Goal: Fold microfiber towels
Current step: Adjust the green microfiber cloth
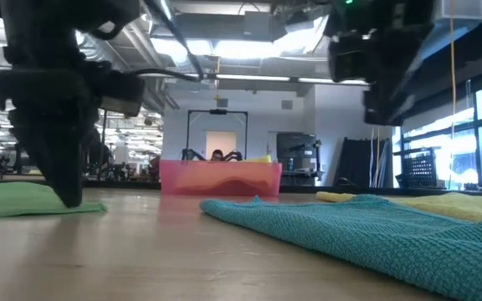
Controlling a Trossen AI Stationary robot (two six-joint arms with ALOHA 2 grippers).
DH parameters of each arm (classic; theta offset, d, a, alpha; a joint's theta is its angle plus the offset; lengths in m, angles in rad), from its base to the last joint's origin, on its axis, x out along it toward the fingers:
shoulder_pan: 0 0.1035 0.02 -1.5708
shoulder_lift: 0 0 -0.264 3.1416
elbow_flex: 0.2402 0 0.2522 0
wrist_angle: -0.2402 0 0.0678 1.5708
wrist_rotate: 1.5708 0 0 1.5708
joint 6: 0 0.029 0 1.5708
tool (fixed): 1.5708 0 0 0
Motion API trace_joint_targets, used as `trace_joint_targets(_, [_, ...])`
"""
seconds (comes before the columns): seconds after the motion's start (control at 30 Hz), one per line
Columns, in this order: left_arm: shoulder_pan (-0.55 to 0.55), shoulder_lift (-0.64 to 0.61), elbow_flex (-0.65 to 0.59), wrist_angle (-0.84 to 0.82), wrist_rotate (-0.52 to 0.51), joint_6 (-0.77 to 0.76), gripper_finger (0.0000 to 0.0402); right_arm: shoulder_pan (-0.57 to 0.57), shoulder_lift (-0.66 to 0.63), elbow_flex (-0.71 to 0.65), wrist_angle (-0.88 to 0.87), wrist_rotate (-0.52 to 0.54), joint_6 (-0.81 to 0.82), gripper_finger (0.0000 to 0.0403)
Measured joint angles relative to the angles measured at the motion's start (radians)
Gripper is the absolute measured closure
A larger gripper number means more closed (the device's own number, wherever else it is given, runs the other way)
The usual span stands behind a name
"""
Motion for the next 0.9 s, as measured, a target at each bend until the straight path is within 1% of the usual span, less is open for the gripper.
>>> trace_joint_targets(0.13, [0.000,0.021,0.040,0.017,-0.001,-0.009,0.0282,0.050,-0.057,-0.063,0.045,0.012,0.028,0.0242])
trace_joint_targets(0.3, [0.002,0.042,0.042,0.003,0.011,-0.089,0.0282,0.094,-0.104,-0.115,0.104,0.030,0.058,0.0242])
trace_joint_targets(0.47, [0.002,0.076,0.046,0.011,0.041,-0.172,0.0282,0.116,-0.114,-0.121,0.149,0.068,0.076,0.0242])
trace_joint_targets(0.67, [0.003,0.081,0.046,0.021,0.069,-0.299,0.0280,0.125,-0.114,-0.121,0.224,0.073,0.077,0.0242])
trace_joint_targets(0.77, [0.003,0.082,0.046,0.028,0.122,-0.367,0.0272,0.126,-0.114,-0.121,0.239,0.077,0.074,0.0242])
trace_joint_targets(0.9, [0.013,0.088,0.046,0.029,0.176,-0.377,0.0280,0.126,-0.114,-0.121,0.262,0.137,0.049,0.0242])
